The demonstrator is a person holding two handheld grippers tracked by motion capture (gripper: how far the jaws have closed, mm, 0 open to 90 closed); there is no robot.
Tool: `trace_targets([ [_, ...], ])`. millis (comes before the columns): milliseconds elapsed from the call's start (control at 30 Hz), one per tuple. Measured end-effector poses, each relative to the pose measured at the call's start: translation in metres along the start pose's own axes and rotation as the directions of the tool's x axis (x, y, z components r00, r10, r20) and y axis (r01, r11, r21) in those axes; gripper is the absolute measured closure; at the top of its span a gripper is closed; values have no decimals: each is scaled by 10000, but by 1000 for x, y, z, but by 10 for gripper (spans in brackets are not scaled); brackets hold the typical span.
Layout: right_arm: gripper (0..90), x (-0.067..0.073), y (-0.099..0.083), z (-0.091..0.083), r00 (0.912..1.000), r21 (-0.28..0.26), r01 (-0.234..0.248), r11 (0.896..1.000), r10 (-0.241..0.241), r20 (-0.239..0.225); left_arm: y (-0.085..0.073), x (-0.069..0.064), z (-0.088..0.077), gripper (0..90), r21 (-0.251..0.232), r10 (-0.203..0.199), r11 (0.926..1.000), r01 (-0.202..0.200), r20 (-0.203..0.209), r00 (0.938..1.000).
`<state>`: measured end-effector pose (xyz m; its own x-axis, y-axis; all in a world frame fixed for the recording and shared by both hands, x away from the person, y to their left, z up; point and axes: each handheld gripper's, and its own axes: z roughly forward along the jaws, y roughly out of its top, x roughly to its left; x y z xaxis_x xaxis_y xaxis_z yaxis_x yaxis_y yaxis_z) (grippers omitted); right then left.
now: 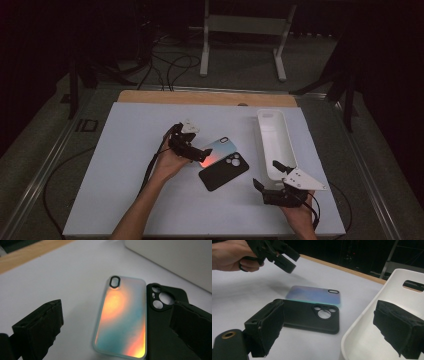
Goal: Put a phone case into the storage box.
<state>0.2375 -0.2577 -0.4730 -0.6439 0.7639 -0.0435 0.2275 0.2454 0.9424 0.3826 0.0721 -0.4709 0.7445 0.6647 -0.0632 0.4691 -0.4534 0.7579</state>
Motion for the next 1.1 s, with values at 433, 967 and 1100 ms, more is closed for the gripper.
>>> trace_targets([
  [433,99,0,-1,1,10000,33,19,10000,-19,-7,13,0,19,0,485,121,9987,-131,213,9997],
  [967,99,-1,-2,0,10000,55,4,10000,-4,-26,12,-2,44,0,1541,573,9863,-585,127,9983],
  [1100,99,-1,-2,1,10000,71,-6,10000,6,-13,8,1,47,0,1795,485,9825,-495,100,9988],
])
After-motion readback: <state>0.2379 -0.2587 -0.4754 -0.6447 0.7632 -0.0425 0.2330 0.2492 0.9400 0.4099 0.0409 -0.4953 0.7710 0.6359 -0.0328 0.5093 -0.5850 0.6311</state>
